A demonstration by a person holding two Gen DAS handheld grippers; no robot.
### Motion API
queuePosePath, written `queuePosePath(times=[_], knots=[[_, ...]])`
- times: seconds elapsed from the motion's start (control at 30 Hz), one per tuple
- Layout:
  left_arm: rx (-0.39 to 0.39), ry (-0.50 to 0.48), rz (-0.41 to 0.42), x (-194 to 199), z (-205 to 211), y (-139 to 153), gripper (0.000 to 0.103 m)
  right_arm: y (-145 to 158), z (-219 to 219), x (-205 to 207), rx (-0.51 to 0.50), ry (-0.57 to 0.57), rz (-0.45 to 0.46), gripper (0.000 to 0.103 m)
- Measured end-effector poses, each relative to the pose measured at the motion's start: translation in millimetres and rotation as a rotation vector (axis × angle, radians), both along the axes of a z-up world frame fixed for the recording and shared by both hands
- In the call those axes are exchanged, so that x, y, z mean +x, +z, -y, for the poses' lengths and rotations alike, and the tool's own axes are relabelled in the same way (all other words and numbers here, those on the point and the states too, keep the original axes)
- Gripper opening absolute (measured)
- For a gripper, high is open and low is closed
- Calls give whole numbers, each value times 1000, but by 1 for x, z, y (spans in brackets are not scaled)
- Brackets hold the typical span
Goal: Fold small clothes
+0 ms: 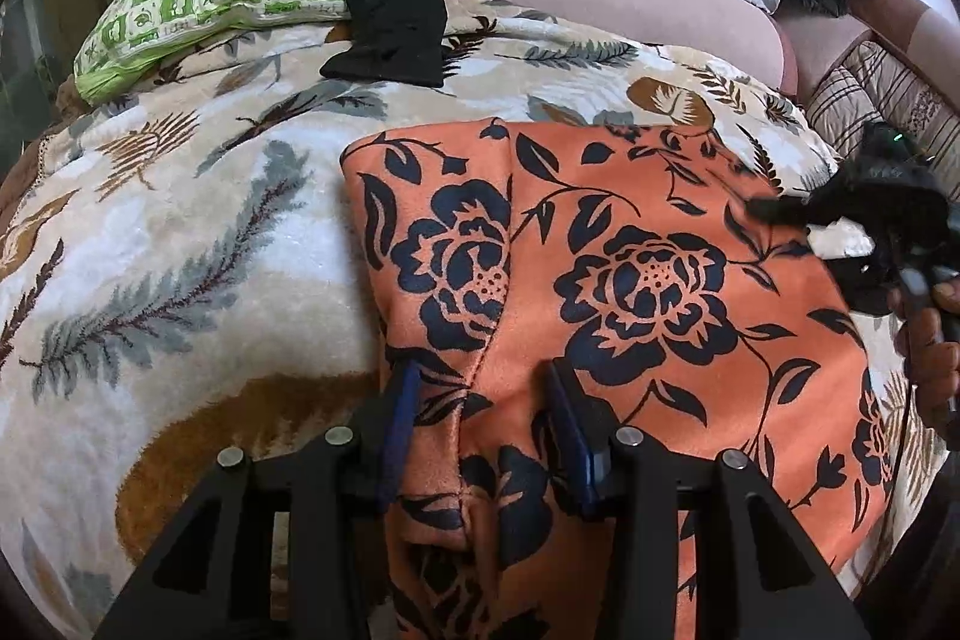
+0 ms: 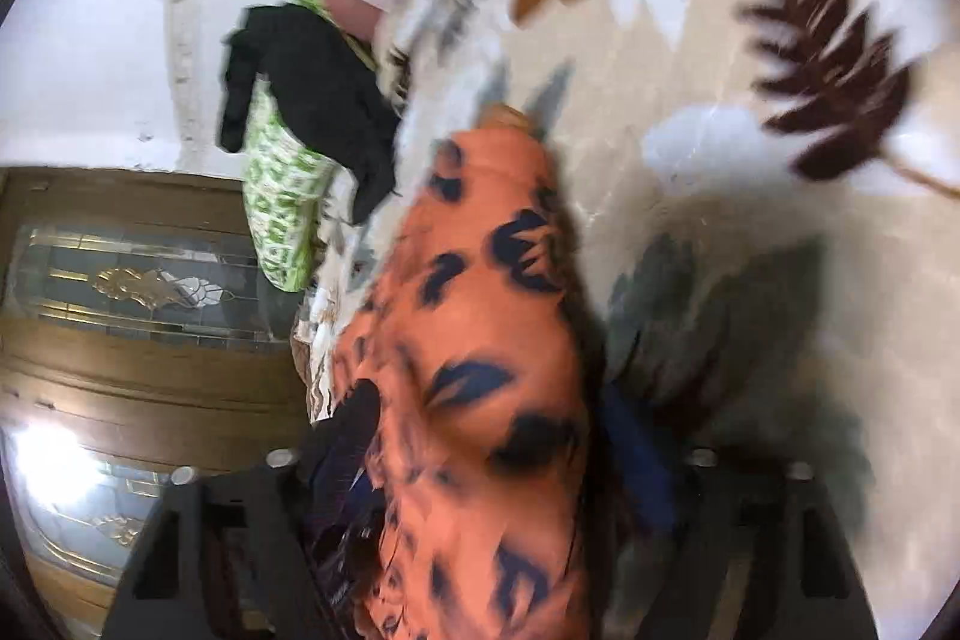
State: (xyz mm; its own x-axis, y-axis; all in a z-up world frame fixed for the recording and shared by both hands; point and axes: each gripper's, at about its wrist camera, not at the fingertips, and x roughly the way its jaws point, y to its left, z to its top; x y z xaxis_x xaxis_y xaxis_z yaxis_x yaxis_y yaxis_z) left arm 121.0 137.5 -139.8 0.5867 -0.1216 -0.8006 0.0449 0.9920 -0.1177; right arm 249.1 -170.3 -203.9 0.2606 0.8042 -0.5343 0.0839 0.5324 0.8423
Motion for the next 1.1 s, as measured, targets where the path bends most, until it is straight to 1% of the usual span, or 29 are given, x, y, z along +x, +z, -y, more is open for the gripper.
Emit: queuePosePath(times=[0.03, 0.07, 0.1, 0.13, 0.17, 0.2, 0.23, 0.27, 0.3, 0.33, 0.37, 0.43, 0.5, 0.53, 0.6, 0.63, 0.67, 0.7, 0.73, 0.77, 0.8, 0.87, 0.9, 0.93, 0.97, 1.0, 1.03, 1.1], knots=[[-13, -1, 1, 0, -2, 0, 46, 14, -4, -2, -9, -2, 51, 34], [-25, 1, 3, 0, -3, -1, 46, 22, -9, -5, -33, -6, 94, 34], [-33, 1, 1, 2, -3, -2, 46, 17, -9, -6, -44, -28, 76, 34], [-30, 0, 1, 3, -2, -1, 46, -3, -8, -4, -56, -49, 4, 34], [-28, -3, -2, 3, -2, 1, 45, -21, -3, -3, -12, -70, -48, 38], [-40, -5, 2, 1, -3, 4, 45, -22, -1, -6, 16, -81, -42, 41], [-73, 0, 5, -2, -8, 8, 45, -13, -1, -9, 7, -84, -19, 56], [-125, 18, 3, -6, -16, 13, 46, 0, -2, -14, -37, -79, 9, 65], [-158, 40, 4, -10, -21, 18, 47, 9, -2, -18, -74, -69, 39, 77], [-197, 60, 18, -17, -30, 24, 50, 21, -2, -25, -126, -57, 76, 77], [-235, 71, 36, -26, -37, 30, 52, 31, -1, -32, -156, -49, 108, 77], [-329, 94, 43, -45, -52, 37, 54, 54, -4, -53, -169, -14, 182, 77], [-437, 81, 17, -60, -59, 36, 54, 70, -11, -75, -175, 37, 239, 77], [-474, 79, 2, -68, -60, 34, 54, 75, -17, -85, -170, 65, 259, 77], [-511, 52, -20, -76, -55, 27, 55, 79, -17, -110, -167, 113, 283, 77], [-512, 40, -45, -77, -49, 18, 55, 81, -26, -115, -179, 141, 303, 77], [-502, 41, -88, -74, -44, 6, 55, 80, -34, -118, -191, 169, 317, 77], [-493, 50, -146, -69, -41, -10, 32, 74, -43, -114, -198, 184, 306, 76], [-514, 71, -180, -66, -43, -24, 21, 66, -45, -114, -207, 194, 285, 77], [-573, 99, -180, -67, -49, -28, 20, 59, -46, -112, -210, 199, 270, 77], [-590, 106, -176, -68, -52, -24, 18, 55, -45, -111, -198, 195, 253, 77], [-554, 76, -144, -72, -49, -11, 18, 57, -44, -110, -186, 191, 250, 77], [-522, 59, -144, -71, -45, -7, 22, 55, -47, -109, -189, 197, 251, 76], [-490, 47, -154, -69, -43, -4, 31, 54, -47, -108, -190, 203, 250, 77], [-471, 40, -157, -67, -42, 1, 37, 53, -46, -107, -187, 206, 248, 77], [-473, 29, -144, -64, -43, 8, 50, 54, -44, -106, -183, 210, 242, 77], [-490, 26, -111, -59, -48, 17, 66, 56, -44, -105, -184, 216, 239, 77], [-501, 40, -34, -44, -62, 32, 74, 61, -50, -101, -191, 230, 246, 77]])
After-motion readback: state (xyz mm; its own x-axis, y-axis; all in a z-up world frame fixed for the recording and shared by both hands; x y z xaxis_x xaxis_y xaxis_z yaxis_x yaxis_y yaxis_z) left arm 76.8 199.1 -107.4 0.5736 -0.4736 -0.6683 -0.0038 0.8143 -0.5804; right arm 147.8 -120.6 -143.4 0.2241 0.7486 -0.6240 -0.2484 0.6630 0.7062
